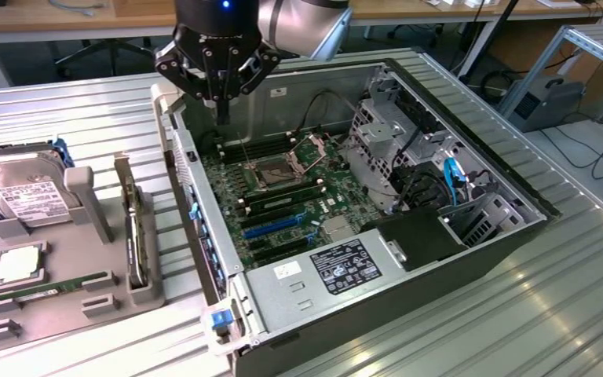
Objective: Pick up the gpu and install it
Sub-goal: 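Reach for the gpu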
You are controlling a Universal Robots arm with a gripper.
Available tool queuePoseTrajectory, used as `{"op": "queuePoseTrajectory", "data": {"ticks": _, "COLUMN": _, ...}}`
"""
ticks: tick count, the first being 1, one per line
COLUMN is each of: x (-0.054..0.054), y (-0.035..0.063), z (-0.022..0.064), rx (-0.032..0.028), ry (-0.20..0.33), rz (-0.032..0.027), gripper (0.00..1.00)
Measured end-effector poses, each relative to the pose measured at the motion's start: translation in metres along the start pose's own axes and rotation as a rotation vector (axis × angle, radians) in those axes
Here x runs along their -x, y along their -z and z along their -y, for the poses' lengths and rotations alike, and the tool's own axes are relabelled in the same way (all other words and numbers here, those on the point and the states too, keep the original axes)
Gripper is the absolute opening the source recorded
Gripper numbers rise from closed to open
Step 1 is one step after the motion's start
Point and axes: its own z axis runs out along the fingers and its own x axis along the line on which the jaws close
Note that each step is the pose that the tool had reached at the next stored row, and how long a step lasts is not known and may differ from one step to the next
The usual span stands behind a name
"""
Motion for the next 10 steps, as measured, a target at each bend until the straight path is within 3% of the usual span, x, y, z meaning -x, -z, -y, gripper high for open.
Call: {"op": "queuePoseTrajectory", "data": {"ticks": 10, "x": -0.0036, "y": 0.0001, "z": 0.0003, "rx": 0.0000, "ry": 0.000, "rz": 0.0000, "gripper": 0.11}}
